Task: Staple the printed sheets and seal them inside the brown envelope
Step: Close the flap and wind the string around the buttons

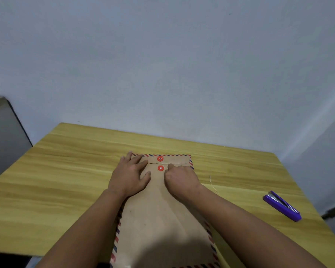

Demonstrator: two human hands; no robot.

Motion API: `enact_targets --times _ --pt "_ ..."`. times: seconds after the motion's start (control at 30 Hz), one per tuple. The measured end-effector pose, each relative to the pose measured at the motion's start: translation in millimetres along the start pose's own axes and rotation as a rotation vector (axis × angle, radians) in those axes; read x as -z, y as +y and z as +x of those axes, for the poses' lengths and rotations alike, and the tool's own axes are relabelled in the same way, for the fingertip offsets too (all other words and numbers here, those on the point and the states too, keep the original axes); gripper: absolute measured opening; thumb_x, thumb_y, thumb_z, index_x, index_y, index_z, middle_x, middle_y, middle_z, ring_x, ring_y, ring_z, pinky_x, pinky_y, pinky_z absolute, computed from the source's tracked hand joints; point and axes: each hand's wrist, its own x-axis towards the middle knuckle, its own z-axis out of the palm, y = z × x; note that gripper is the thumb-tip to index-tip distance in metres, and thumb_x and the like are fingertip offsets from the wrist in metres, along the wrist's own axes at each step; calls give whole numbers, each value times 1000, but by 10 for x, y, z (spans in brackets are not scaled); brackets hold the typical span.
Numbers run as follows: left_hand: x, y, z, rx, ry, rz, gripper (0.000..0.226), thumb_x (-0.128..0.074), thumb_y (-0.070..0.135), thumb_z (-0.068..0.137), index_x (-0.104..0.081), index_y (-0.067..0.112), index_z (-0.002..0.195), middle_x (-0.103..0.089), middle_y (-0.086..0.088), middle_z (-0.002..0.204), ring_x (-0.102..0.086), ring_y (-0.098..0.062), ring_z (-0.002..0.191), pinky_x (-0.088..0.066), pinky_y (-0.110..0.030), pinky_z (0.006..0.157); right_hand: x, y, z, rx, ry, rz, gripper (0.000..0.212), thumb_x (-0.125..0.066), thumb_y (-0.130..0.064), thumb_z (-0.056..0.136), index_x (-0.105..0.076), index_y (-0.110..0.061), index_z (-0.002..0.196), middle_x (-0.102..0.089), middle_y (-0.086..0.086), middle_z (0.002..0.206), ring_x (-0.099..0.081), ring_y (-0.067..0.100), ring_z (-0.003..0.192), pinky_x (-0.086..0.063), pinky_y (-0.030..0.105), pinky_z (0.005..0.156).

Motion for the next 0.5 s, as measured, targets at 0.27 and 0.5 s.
enact_targets --times 0.27,0.5 --pt "-4 18 -25 14 -26 47 68 -34 61 89 -49 29 147 -38 5 161 -24 -19 153 -11 -55 124 156 -85 212 -126 7 234 13 -56 -11 98 -68 -11 104 -68 12 105 -67 35 99 -41 36 70" --pt "-12 1 -42 -4 -32 41 65 -38 52 89 -47 27 148 -35 3 162 -23 -19 153 -11 -57 123 292 15 508 -77 -128 376 16 -59 -22 92 -57 -18 77 -58 5 83 -56 30 78 -42 31 65"
